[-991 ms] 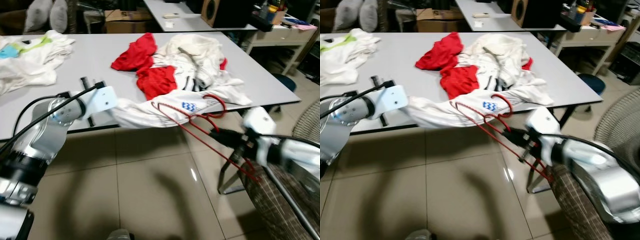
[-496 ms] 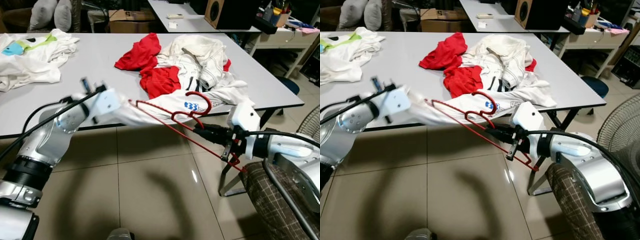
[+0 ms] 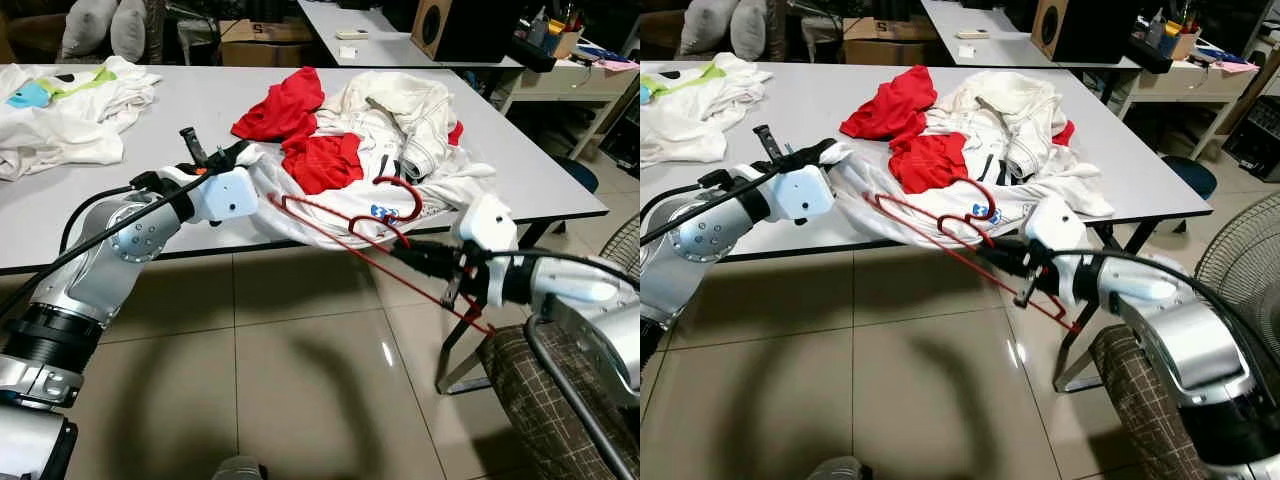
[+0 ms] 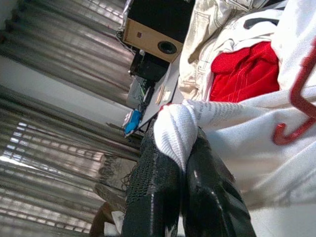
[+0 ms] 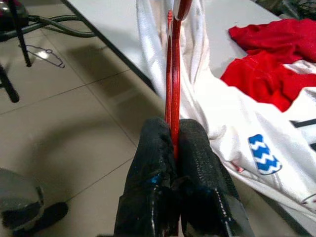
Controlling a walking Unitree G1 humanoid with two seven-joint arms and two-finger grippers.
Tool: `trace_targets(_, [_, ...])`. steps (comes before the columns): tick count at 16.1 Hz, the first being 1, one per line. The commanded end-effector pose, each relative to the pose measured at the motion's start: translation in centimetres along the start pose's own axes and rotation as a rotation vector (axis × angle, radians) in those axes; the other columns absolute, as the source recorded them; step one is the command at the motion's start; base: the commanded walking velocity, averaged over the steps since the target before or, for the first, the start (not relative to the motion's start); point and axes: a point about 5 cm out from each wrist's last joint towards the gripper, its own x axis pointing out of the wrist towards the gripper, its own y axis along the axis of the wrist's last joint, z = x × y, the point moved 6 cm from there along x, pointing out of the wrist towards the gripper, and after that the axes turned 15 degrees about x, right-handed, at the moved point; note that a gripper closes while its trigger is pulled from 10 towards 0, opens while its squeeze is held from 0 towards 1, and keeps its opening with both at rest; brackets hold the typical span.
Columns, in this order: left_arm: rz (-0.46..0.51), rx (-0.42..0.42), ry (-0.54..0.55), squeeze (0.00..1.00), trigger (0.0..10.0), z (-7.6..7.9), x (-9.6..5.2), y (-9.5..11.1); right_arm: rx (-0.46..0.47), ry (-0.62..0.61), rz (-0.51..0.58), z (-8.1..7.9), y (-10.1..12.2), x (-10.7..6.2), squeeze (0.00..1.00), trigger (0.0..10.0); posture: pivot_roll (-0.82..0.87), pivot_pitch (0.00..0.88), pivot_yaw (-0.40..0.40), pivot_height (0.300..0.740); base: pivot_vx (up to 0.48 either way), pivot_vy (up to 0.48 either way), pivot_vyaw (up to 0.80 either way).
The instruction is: Hang hanger
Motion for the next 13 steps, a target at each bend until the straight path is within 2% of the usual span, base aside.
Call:
trace_targets(1, [0.014,0.009,0.034,0.00,0.0,-1.1,0.3,0.4,-0.019,-0.014,0.030,0.3,1.0,-0.3,0.00,10.0,0.07,0.000,-0.090,0.740,0.000,0.000,0.00])
trace_targets(3, [0.006,0.007,0.034,0.00,0.0,-1.0,0.4,0.0,-0.022,0.015,0.053,-0.3,1.8,-0.6,0.00,10.0,0.07,0.000,-0.090,0.740,0.000,0.000,0.00])
trace_targets(6, [-0.022,0.001,0.017,0.00,0.0,-0.7,0.3,-1.0,-0.042,0.024,0.062,-0.4,2.7,-2.0,0.00,10.0,0.06,0.000,-0.088,0.740,0.000,0.000,0.00])
trace_targets(9, [-0.036,-0.023,-0.005,0.00,0.0,-0.2,0.5,-1.4,-0.045,0.036,0.002,-0.5,1.8,-3.0,0.00,10.0,0.06,0.000,-0.083,0.740,0.000,0.000,0.00])
trace_targets(13, [0.001,-0.044,0.006,0.00,0.0,-0.4,0.8,-0.8,-0.020,-0.031,-0.018,0.8,1.2,-3.3,0.00,10.0,0.06,0.000,-0.081,0.740,0.000,0.000,0.00])
